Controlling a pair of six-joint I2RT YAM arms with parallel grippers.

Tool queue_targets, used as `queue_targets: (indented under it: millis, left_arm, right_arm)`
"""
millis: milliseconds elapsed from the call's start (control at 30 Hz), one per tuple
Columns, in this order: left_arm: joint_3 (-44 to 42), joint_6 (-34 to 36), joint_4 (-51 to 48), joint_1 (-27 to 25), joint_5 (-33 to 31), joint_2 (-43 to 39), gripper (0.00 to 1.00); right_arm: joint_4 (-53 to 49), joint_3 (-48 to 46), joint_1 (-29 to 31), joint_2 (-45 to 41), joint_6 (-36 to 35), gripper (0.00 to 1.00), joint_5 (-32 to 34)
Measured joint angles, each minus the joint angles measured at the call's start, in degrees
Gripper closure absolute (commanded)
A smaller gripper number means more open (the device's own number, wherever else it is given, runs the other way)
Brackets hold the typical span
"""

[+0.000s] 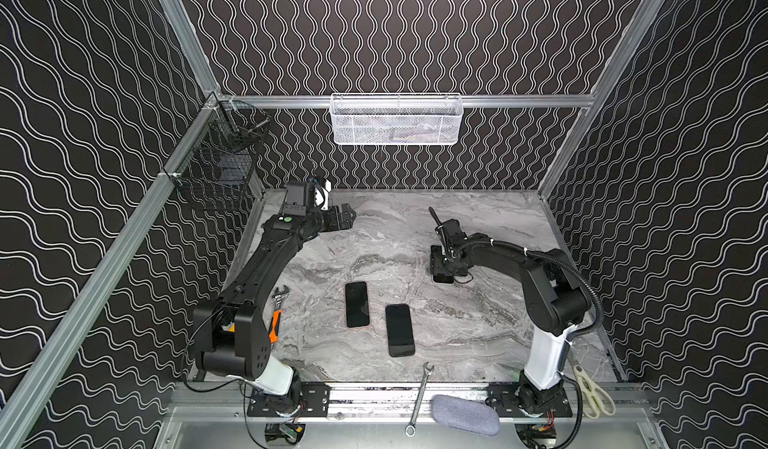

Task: Take the phone out of the phone case
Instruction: 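Lift the cased phone with the right gripper while the left arm reaches toward it, then grasp the cased phone's edge with the left gripper beside the right gripper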

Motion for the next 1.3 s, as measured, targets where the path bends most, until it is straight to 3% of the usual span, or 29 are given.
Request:
queue_targets:
  millis: [333, 567, 900, 1300]
  left_arm:
    - [-0.22, -5.6, 1.92, -0.42, 6.36, 2.78, 0.01]
    - [-7.41, -14.49, 7.8, -1.29, 11.13, 1.57, 0.03]
    - [-13.66, -28.52, 19.52, -8.98, 16.41, 5.86, 0.04]
    - [-8.68, -35.82, 26.53, -16.92, 16.74, 16.61, 0.08]
  right_arm:
    - [0.7, 0.44, -0.26, -2.29, -2.12, 0.55, -1.38]
    - [0.7, -0.09, -0.31, -2.8, -3.23, 0.55, -2.27]
    - [0.94, -0.68, -0.31, -3.85, -5.42, 0.56, -4.63]
    - [0.87, -0.74, 0.35, -7.69, -6.36, 0.56, -8.0]
